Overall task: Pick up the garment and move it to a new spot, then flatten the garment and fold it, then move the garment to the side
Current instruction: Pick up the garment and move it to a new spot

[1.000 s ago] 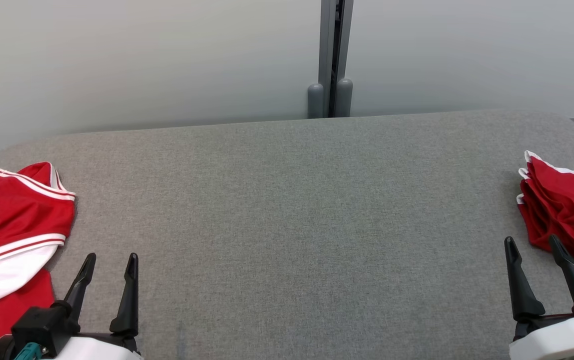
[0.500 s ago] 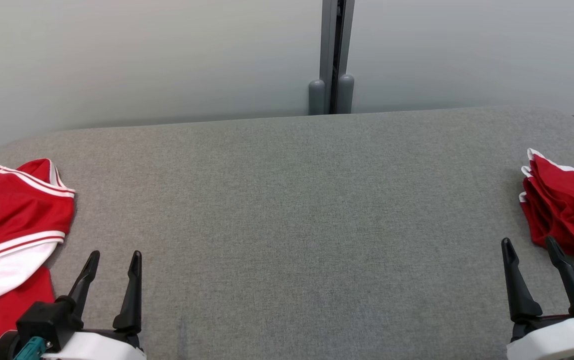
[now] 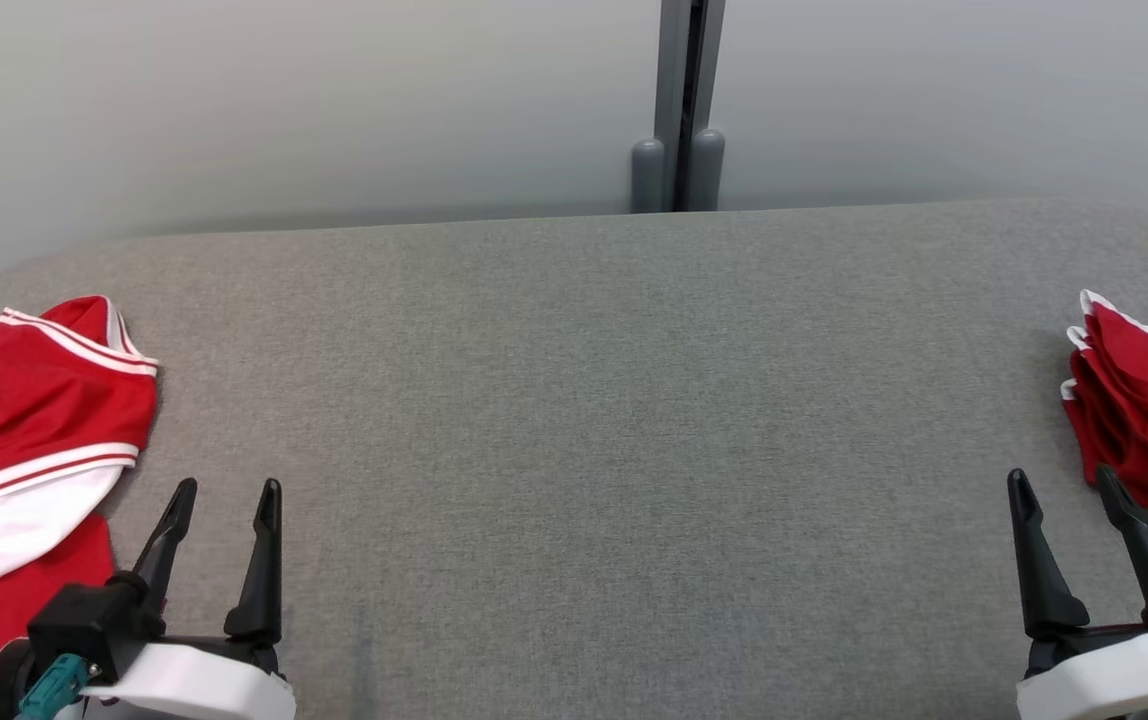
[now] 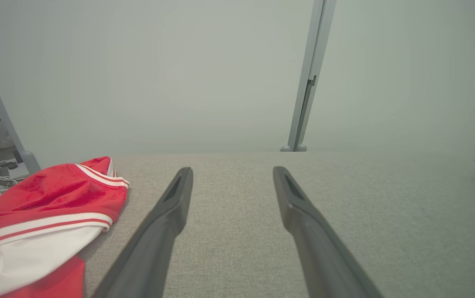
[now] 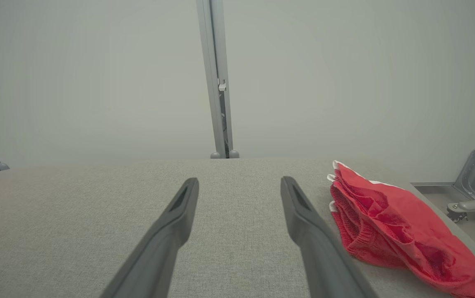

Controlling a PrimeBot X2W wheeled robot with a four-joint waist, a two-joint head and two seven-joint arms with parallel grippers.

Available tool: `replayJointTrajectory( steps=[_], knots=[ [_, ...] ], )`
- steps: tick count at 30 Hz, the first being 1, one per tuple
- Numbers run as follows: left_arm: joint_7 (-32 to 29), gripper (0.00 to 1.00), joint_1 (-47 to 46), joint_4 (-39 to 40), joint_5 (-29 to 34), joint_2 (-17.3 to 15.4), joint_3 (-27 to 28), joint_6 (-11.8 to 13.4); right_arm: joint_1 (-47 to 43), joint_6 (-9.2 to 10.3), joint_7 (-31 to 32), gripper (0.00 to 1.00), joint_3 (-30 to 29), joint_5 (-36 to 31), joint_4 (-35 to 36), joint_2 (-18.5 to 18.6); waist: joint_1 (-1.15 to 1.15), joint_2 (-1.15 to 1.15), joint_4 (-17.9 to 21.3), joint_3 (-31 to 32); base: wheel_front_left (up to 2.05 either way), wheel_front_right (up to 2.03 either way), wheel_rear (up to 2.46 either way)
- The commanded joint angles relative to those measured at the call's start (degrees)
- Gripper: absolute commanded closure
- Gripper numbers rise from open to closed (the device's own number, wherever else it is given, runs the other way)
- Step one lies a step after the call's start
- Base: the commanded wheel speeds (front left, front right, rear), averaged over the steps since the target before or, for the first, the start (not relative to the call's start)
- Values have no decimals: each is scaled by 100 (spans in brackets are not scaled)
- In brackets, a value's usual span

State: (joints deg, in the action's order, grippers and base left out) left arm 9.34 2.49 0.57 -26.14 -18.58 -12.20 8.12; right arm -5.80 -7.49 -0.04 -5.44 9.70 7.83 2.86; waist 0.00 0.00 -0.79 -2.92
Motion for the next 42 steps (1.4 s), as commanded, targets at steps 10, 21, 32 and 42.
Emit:
replayJointTrajectory(
  steps=[10, 21, 32, 42],
  knots=[
    [189, 0, -686, -82, -219, 75, 166, -110, 267, -1, 31, 0, 172, -55, 234, 19, 0, 0, -985, -337, 0, 0, 0],
    [319, 0, -759, -278, -355, 92, 227, -175, 453, -1, 107, 0, 497, -59, 169, 24, 0, 0, -2122, -335, 0, 0, 0],
    [428, 0, -623, -379, -359, 103, 268, -170, 466, -1, 181, 0, 562, -51, 158, 22, 0, 0, -2594, -249, 0, 0, 0],
    [431, 0, -707, -410, -329, 54, 233, -174, 520, -1, 236, 0, 552, -81, 136, 22, 0, 0, -2583, -233, 0, 0, 0]
  ],
)
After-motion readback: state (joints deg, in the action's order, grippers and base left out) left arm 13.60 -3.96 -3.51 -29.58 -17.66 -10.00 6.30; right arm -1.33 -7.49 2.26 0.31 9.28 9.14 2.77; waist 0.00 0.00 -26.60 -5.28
